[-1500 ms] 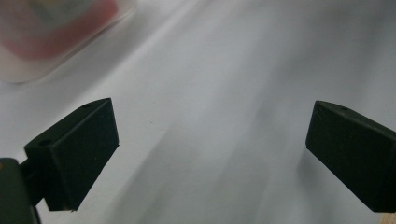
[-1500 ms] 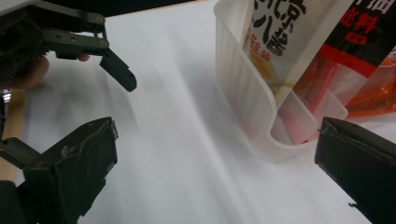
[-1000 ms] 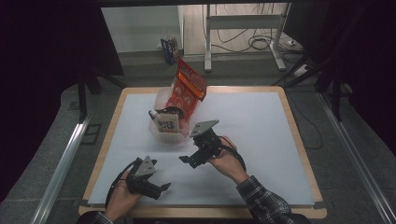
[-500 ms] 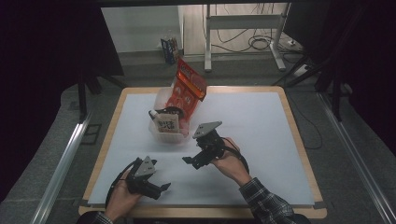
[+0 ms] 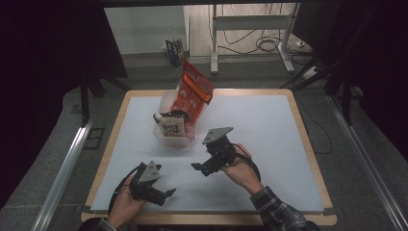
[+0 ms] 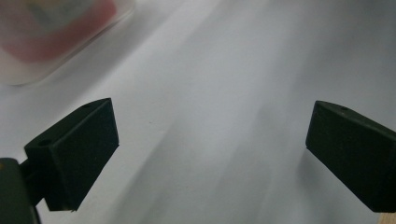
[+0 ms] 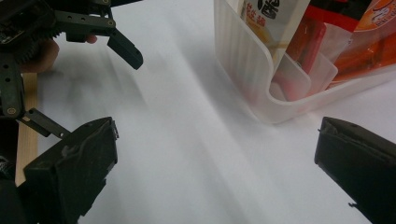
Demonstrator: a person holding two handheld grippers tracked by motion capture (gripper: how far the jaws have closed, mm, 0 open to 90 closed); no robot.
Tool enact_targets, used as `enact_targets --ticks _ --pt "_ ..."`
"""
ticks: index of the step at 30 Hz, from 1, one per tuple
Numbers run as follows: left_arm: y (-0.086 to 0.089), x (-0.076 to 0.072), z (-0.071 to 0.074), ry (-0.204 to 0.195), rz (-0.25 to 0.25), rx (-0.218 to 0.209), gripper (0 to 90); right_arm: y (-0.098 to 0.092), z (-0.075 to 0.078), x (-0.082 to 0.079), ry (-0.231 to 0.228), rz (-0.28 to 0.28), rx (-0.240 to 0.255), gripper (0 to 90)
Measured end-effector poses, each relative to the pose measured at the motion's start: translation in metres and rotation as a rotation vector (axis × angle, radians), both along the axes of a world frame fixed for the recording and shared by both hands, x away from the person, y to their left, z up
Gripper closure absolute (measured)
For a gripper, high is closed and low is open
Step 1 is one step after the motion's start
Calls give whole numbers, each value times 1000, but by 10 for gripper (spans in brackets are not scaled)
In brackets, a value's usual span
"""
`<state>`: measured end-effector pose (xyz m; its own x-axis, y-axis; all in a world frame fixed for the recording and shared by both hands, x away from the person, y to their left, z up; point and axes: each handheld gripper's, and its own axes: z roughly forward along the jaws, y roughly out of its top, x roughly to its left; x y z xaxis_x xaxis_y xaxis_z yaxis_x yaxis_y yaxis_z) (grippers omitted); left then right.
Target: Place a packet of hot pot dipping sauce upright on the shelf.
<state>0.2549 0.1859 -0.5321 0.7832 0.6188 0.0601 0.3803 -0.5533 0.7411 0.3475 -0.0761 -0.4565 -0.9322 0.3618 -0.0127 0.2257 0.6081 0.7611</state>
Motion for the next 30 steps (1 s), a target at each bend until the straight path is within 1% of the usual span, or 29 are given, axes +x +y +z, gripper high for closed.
enact_targets --ticks 8,14,24,30 --pt "0 0 0 0 0 1 24 -9 2 -2 0 -23 7 0" --pt "-1 0 0 0 0 2 24 -14 3 -4 3 -27 16 0" --pt "0 0 0 -1 0 3 24 -22 0 -6 2 -41 7 0" --pt "0 0 0 -1 1 3 23 -28 0 -7 -6 -48 10 0"
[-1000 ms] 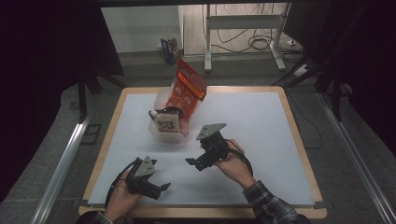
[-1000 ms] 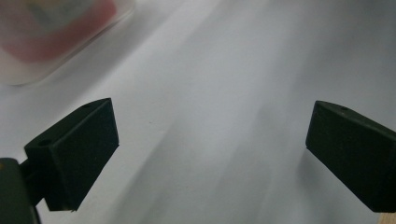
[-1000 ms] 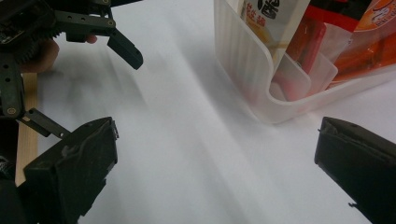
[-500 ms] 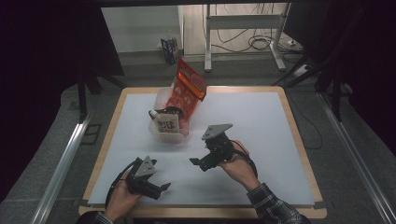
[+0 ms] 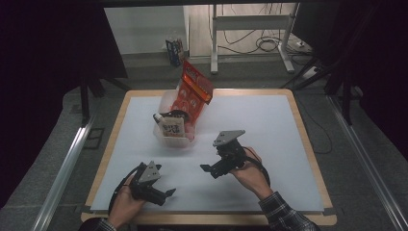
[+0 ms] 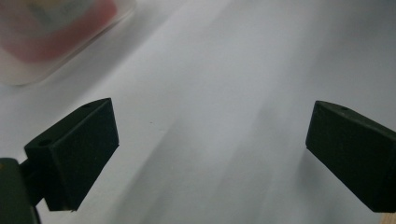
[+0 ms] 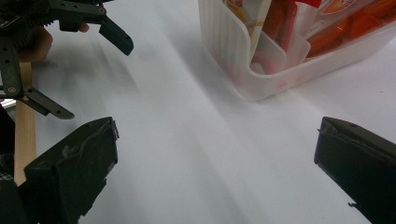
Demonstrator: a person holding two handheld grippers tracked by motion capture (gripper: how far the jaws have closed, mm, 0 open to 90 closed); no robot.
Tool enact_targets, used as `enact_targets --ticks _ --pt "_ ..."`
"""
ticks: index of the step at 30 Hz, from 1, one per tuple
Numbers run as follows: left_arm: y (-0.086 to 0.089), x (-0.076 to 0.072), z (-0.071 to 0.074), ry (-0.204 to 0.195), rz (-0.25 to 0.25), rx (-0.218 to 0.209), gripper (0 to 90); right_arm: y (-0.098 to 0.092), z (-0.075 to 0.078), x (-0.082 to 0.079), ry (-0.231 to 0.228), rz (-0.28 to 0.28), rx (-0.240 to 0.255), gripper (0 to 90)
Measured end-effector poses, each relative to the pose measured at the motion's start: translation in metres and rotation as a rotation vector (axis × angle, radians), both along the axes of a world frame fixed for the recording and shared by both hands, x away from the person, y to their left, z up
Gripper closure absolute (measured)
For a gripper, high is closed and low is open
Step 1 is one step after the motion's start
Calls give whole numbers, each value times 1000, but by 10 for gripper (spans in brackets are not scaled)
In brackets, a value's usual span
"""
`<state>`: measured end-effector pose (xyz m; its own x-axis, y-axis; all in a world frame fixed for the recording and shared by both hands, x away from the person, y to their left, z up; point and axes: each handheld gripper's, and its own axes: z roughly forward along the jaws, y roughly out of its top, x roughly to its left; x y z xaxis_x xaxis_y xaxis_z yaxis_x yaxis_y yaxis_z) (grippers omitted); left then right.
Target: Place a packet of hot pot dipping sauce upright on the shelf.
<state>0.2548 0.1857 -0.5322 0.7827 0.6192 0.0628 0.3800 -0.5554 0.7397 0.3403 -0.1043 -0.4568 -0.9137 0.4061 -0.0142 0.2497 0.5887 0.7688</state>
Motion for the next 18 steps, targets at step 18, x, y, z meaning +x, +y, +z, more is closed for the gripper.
enact_targets --ticks 18 --pt "3 1 1 1 9 -19 10 -17 0 -3 5 -29 12 0"
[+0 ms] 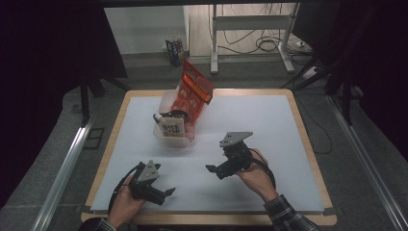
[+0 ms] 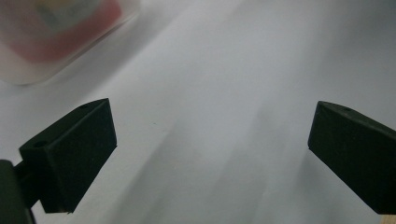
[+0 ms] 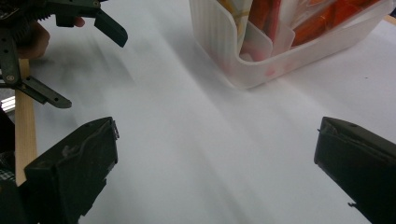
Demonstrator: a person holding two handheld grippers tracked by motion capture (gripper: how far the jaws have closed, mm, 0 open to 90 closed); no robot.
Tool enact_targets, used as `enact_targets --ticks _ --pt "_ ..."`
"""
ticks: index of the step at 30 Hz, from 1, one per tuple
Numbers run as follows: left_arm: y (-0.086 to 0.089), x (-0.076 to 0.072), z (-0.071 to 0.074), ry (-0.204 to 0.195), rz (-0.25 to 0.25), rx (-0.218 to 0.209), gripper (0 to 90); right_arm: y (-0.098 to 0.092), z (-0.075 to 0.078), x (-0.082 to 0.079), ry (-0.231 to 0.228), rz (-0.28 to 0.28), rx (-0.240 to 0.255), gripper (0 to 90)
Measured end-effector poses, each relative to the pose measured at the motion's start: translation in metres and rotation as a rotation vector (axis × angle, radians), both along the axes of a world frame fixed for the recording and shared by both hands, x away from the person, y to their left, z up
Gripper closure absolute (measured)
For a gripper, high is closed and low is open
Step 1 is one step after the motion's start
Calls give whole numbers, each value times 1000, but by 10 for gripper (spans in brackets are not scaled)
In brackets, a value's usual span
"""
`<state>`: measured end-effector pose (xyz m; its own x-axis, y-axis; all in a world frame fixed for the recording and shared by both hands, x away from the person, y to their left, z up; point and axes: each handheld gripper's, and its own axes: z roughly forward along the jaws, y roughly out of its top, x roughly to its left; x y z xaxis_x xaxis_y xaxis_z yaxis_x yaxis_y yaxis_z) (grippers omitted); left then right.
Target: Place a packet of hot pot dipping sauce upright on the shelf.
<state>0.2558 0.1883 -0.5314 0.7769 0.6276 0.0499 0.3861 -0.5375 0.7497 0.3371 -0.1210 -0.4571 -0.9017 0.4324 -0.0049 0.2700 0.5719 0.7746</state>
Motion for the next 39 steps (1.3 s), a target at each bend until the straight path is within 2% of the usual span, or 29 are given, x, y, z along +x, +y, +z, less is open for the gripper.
enact_targets --ticks 19,29,39 --pt "-1 0 -1 0 4 0 7 -13 2 -5 -14 -27 -1 0" --pt "-1 0 -1 0 -2 16 7 -23 -1 -7 -18 -53 -5 0" --pt "-2 0 -1 -1 1 12 7 -35 -4 -10 -21 -82 -8 0"
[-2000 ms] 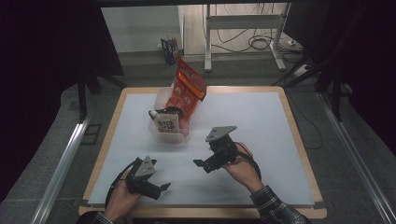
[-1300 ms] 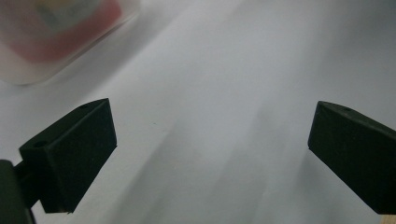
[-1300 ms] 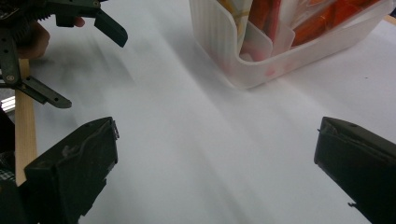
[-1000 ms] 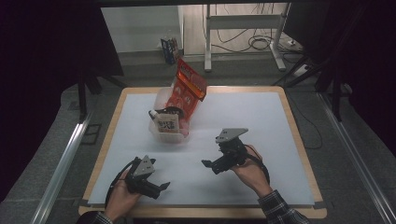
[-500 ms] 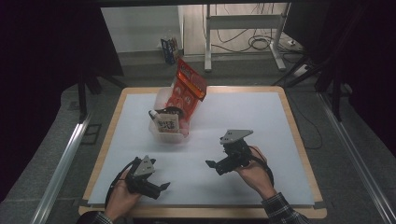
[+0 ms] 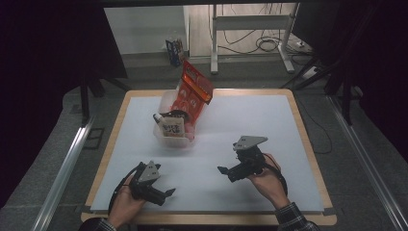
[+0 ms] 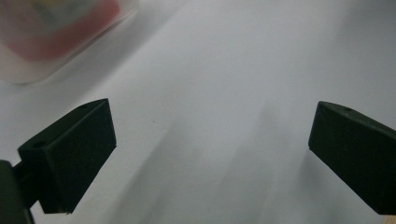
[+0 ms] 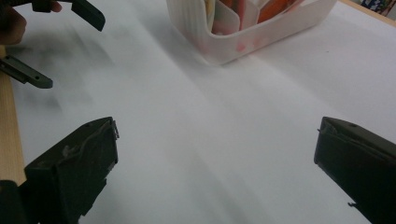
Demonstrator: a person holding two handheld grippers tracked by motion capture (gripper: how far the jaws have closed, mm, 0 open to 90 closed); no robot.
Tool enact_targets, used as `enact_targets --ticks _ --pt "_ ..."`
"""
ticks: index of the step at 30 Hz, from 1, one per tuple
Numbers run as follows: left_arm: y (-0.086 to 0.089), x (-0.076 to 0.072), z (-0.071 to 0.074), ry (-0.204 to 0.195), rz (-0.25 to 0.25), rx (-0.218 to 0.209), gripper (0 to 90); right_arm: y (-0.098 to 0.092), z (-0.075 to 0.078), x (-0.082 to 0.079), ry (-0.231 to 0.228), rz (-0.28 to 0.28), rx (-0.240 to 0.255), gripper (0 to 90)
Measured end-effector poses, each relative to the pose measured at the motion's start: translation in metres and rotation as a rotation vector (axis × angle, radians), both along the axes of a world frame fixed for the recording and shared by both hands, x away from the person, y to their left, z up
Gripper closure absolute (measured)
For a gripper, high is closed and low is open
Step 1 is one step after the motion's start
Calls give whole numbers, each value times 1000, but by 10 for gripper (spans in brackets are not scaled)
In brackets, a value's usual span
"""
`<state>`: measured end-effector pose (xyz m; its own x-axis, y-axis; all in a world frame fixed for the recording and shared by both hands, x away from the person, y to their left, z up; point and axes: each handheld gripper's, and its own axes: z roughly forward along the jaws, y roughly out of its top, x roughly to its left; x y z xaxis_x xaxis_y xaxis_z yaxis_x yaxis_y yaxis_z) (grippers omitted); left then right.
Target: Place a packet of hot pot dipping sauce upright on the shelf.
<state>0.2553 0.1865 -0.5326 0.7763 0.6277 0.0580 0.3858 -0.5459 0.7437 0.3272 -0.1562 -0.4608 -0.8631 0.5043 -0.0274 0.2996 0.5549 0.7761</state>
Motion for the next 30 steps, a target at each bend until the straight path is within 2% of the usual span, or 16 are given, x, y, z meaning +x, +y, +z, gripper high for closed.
enact_targets --ticks 18,30 --pt "-1 0 0 2 1 2 7 -26 -6 -12 -4 -57 -8 0" --pt "-1 0 0 1 2 5 7 -45 -6 -22 -18 -105 4 0"
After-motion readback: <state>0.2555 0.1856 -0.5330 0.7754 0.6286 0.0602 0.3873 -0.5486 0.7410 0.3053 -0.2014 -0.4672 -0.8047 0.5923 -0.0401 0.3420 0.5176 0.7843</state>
